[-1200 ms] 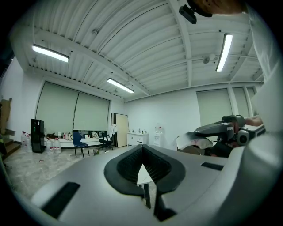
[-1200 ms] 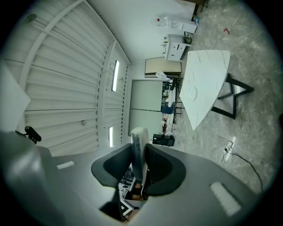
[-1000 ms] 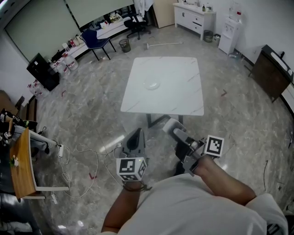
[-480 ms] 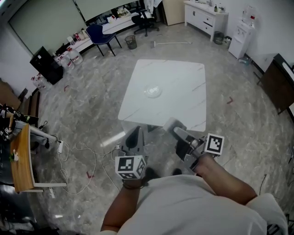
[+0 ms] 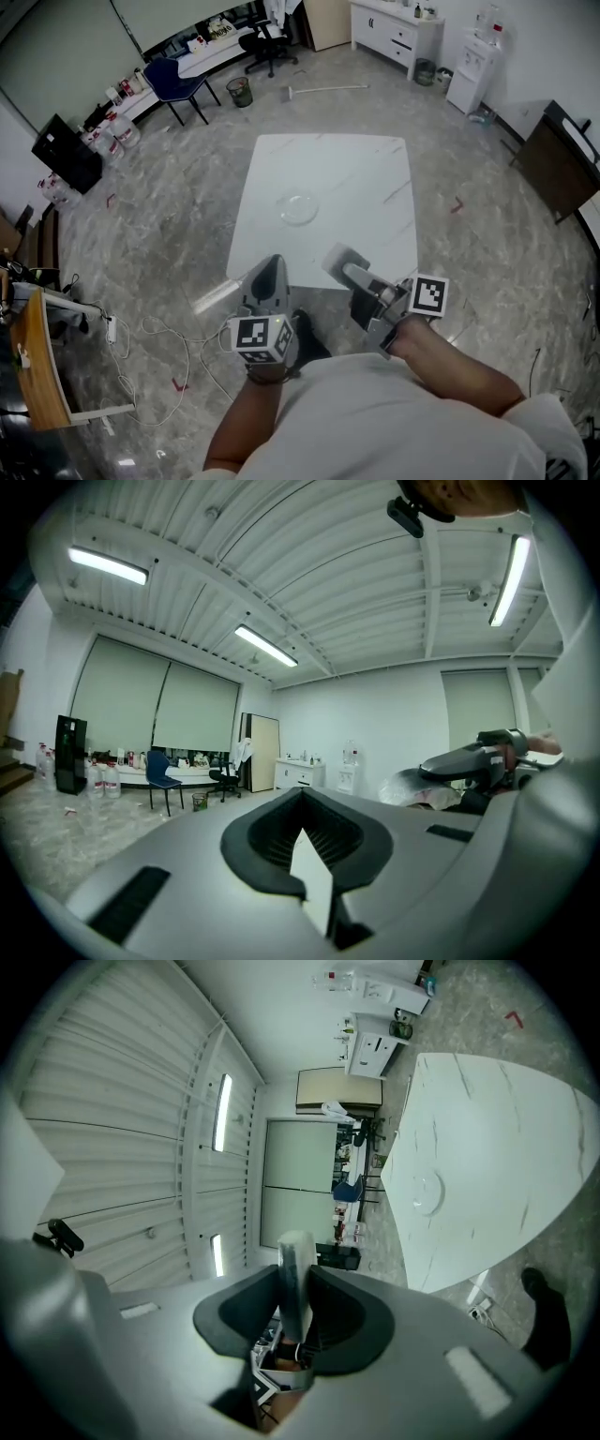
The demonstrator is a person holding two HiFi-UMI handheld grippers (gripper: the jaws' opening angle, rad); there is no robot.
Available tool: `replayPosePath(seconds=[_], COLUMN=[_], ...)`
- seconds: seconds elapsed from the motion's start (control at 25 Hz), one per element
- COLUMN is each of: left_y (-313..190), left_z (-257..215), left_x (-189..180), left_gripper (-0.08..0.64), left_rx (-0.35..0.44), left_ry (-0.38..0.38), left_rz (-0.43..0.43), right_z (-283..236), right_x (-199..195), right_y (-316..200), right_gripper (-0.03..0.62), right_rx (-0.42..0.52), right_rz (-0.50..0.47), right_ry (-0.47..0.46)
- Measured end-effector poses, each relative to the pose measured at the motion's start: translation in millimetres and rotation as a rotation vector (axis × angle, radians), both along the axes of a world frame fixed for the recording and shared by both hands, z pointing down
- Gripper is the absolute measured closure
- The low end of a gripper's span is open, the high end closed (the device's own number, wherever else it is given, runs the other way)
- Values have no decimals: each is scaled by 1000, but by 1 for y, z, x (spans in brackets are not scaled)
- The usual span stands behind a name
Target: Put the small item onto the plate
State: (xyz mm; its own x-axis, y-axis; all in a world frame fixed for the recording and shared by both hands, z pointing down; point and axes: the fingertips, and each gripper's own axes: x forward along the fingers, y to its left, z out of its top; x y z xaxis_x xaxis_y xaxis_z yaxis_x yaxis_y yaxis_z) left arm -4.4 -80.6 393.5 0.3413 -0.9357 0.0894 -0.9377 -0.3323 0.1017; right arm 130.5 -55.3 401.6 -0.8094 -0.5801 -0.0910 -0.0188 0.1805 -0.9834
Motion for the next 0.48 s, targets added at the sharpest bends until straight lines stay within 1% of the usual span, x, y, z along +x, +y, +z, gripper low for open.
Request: replayPosePath(seconds=[0.08,0.2,0.32,0.48], left_y=[-31,-77,-119,-167], left_z=[2,4,15,26], left_x=[-6,-27,-47,-66], left_gripper=[554,554,554,554], left_rx=[-6,-22,-42,-57], left_ry=[3,-1,-6,2], left_rz=[32,79,134,189], right_z=[3,4,6,14], right_x=[-12,-43,-74,-98], right_y=[-25,-66,-108,-155], right_gripper=[497,497,497,497], right_rx=[-10,-32,-34,-42], right_rz=[16,44,73,121], right_ry=[8,9,24,38])
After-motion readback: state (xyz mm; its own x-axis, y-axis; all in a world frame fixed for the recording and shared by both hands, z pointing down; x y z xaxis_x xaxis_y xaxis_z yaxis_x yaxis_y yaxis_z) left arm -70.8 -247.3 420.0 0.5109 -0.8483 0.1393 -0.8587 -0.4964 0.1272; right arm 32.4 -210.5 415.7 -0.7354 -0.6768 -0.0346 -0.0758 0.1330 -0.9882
